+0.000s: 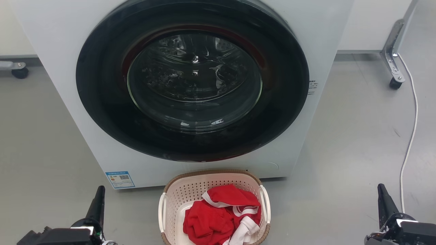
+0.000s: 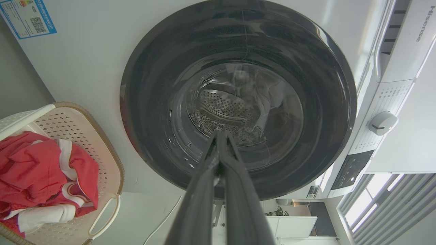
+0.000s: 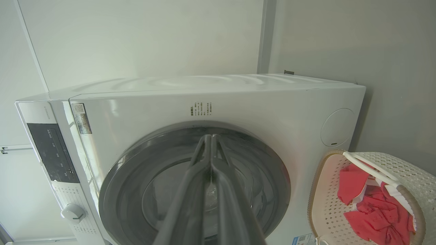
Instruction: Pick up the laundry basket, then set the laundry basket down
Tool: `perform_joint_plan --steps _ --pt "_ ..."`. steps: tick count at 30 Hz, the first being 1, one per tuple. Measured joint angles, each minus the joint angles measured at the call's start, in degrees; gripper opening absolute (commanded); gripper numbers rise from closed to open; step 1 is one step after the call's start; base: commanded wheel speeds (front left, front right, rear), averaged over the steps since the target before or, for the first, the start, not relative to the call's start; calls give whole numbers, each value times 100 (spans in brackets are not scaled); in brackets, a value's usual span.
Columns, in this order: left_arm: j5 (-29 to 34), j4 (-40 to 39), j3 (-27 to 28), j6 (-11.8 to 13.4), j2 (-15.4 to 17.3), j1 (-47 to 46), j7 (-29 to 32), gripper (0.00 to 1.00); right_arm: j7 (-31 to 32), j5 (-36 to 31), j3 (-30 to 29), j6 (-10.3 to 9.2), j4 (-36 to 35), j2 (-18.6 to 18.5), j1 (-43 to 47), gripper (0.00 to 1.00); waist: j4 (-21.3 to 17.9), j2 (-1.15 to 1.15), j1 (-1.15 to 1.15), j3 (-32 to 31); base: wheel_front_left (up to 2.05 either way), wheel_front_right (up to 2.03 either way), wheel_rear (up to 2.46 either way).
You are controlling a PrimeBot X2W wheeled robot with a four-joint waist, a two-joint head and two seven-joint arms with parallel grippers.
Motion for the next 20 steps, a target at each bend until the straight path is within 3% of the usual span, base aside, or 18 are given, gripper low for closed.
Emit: perform_joint_plan --steps 20 --pt "0 -1 0 0 0 0 0 0 0 0 0 0 -2 0 0 0 0 0 0 0 0 0 0"
